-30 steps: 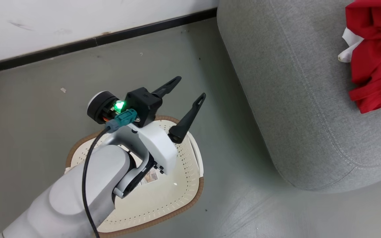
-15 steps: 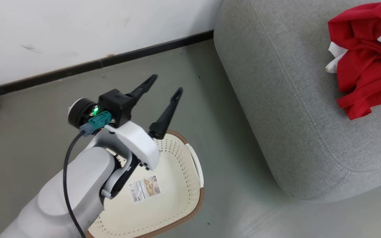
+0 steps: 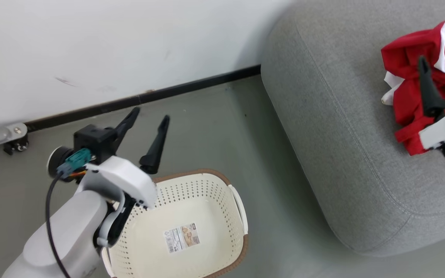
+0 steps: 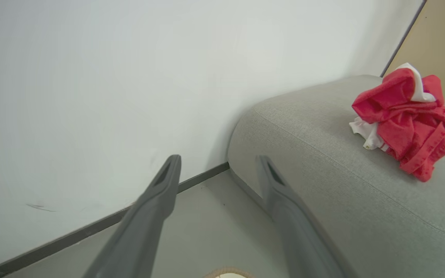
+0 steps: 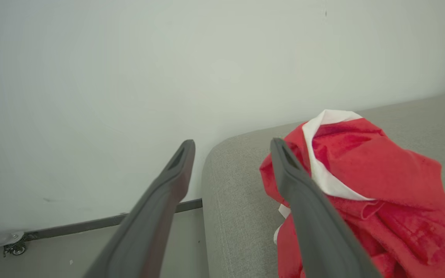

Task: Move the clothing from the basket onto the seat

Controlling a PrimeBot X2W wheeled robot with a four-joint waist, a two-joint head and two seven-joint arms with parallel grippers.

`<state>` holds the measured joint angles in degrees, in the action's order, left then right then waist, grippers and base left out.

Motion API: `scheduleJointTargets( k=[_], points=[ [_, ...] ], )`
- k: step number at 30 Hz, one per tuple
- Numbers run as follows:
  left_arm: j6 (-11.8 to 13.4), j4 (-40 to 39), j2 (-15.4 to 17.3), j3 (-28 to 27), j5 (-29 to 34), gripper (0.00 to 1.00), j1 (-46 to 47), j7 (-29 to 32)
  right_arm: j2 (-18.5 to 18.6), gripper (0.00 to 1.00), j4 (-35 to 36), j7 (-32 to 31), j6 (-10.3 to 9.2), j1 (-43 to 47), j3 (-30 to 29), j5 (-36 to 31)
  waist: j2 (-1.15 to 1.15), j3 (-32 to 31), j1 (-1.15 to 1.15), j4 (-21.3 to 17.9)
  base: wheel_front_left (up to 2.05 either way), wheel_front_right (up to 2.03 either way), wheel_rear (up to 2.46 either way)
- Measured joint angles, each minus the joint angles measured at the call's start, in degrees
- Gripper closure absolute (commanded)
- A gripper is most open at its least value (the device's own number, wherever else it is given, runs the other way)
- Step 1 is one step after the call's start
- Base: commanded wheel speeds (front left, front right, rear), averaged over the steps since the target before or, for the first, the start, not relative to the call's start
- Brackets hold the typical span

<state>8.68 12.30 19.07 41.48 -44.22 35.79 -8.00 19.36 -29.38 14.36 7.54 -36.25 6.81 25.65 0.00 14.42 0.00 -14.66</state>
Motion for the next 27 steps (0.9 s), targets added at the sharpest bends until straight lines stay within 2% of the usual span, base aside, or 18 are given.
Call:
scheduleJointTargets(
  k=[20,27],
  points=[
    [5.4,4.2,4.7,-5.7,-2.7,0.00,-12.2,-3.9,-4.5,0.00,8.9,0.0,0.00,11.6,-0.9,-4.6,0.00,-7.3,0.00,4.8,0.00,0.00,0.00],
    [7.0,4.4,5.2,-7.4,-3.7,0.00,-16.0,-4.7,-6.3,0.00,11.3,0.0,-0.01,15.7,-1.2,-6.1,0.00,-9.3,0.00,6.7,0.00,0.00,0.00]
  ],
)
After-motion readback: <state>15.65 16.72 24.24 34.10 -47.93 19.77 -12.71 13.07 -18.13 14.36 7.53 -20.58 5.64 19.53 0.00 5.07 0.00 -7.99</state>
